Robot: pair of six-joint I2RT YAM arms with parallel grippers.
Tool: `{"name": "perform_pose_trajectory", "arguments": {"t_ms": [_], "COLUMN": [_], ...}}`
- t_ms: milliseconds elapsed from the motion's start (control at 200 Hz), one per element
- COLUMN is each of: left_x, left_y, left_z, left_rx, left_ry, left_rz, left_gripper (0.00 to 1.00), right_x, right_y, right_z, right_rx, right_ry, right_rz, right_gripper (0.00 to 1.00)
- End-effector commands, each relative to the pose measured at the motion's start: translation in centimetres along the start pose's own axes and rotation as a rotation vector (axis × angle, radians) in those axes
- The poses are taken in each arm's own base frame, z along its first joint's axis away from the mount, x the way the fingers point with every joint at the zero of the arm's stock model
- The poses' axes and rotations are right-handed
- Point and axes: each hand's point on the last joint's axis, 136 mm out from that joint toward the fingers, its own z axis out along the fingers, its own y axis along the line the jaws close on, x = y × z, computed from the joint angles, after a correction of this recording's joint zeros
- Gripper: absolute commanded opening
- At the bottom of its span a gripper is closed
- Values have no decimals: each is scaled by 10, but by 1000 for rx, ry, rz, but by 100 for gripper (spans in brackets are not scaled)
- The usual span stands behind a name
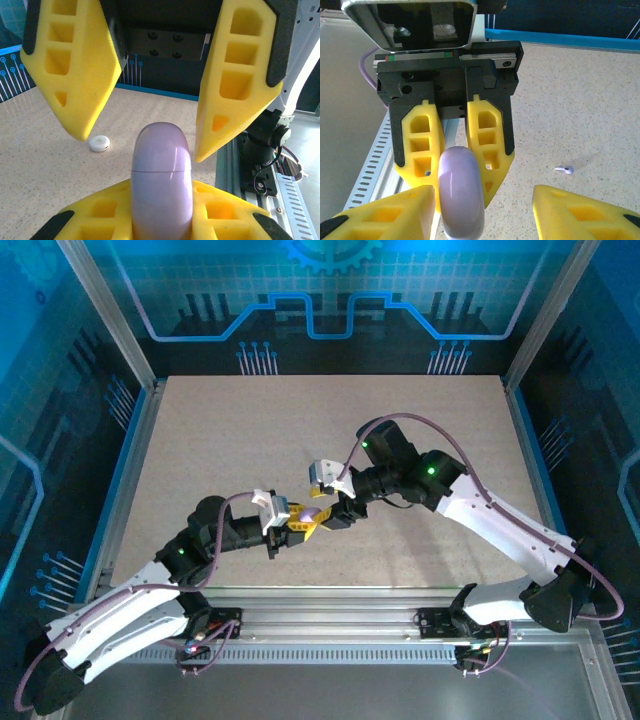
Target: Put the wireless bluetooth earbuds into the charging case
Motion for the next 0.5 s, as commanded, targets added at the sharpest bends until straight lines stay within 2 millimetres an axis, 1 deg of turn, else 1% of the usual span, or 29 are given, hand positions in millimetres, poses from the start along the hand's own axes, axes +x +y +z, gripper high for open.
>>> {"name": "perform_pose_trajectory", "arguments": {"t_ms": [0,90,190,365,495], "left_x": [-20,-20,-21,-20,-21], "left_y": [-2,-3,-3,-3,-4], "left_z": [-3,-3,-4,-5,-5], "left_rx": [0,4,4,3,4], "left_ry": [-63,-65,-66,-65,-69], "left_rz": [31,29,27,27,24], "left_gripper": [21,21,21,21,21], "right_x": [4,8,11,7,10], "right_y": [-4,-7,-16,-37,-49], "right_z": [2,3,0,-20,-30], "right_rx": [16,37,94,193,253], "right_ry": [6,21,28,-37,-51], "right_rz": [18,25,33,81,118], "right_gripper": [54,54,53,53,53]}}
